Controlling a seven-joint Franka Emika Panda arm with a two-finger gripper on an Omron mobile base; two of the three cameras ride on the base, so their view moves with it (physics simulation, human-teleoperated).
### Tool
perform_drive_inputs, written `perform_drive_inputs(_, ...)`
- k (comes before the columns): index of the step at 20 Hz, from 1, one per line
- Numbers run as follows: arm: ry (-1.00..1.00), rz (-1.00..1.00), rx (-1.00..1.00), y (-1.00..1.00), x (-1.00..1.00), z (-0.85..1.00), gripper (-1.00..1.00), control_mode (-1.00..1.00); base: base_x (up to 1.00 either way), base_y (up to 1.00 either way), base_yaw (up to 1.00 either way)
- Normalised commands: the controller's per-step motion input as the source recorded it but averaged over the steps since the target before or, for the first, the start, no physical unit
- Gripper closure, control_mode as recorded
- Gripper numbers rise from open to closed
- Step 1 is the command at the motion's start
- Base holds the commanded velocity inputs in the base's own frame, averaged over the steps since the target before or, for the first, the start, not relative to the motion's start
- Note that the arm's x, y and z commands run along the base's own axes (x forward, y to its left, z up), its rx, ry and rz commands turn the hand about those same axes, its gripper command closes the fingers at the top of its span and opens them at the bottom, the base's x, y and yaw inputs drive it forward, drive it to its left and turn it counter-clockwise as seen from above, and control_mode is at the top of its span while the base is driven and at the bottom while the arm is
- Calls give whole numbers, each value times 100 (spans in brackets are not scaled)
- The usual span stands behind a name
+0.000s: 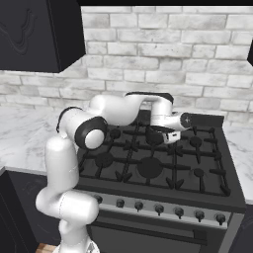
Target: The kettle is done boiling. Turn off the stove, then wait for 300 timesteps before moving the kettle to the dining table.
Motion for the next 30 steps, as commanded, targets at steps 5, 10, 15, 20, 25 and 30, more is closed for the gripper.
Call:
perform_drive_inputs(5, 0, 0, 0, -22, 24, -22, -100, -100, 0, 0, 0)
perform_drive_inputs(10, 0, 0, 0, -16, 22, -11, -100, -100, 0, 0, 0)
perform_drive_inputs(15, 0, 0, 0, -2, 23, -3, -100, -100, 0, 0, 0)
perform_drive_inputs(20, 0, 0, 0, 0, 28, -5, -100, -100, 0, 0, 0)
perform_drive_inputs(25, 1, 0, 0, 0, 25, -11, -100, -100, 0, 0, 0)
perform_drive_inputs(30, 1, 1, 0, 0, 22, -12, -100, -100, 0, 0, 0)
